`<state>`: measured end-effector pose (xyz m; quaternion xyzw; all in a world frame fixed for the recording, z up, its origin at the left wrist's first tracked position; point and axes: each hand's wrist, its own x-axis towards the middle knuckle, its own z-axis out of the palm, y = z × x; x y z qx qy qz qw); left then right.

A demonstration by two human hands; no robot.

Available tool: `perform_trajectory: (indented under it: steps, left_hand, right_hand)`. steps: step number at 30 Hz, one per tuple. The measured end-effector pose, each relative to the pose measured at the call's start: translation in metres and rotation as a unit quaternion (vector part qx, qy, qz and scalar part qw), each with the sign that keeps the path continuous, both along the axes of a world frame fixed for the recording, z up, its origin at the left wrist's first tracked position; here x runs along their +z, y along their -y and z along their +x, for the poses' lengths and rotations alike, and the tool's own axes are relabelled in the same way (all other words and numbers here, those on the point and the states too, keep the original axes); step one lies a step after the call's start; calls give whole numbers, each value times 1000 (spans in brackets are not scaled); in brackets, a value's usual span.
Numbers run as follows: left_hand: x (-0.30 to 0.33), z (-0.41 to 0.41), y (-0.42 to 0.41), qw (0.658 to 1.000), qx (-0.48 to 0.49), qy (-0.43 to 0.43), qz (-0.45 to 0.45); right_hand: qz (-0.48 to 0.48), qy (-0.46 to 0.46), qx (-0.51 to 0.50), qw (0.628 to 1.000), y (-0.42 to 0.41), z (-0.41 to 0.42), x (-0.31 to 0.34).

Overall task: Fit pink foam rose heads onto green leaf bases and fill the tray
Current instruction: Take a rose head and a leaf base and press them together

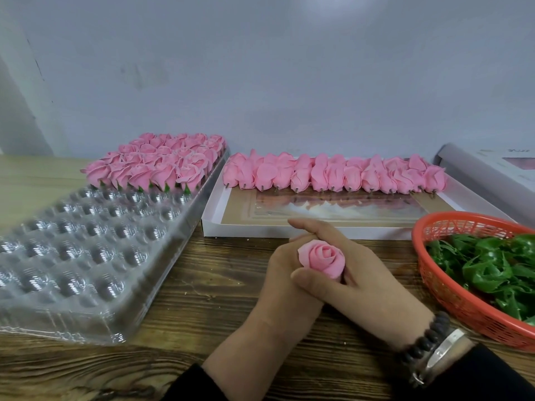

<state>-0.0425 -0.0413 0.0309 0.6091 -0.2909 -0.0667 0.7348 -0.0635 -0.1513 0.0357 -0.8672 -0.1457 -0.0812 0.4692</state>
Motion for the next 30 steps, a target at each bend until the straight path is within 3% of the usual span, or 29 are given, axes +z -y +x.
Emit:
perform_trajectory:
  steps: [5, 13, 20, 30]
  left_hand:
    - [-1, 6, -6, 999, 52, 1, 7]
    - [-6, 17, -12, 971, 235, -50, -14]
    - [-5, 12, -4, 961, 162, -181, -129]
    - [-10, 8, 3, 961, 103, -201, -162]
  right_hand:
    - [8, 19, -27, 999, 3, 0, -8]
    - [72, 168, -110, 977, -2, 1, -13]
    - [137, 117, -83, 980, -12, 5, -18]
    - [191, 93, -78, 974, -19, 5, -18]
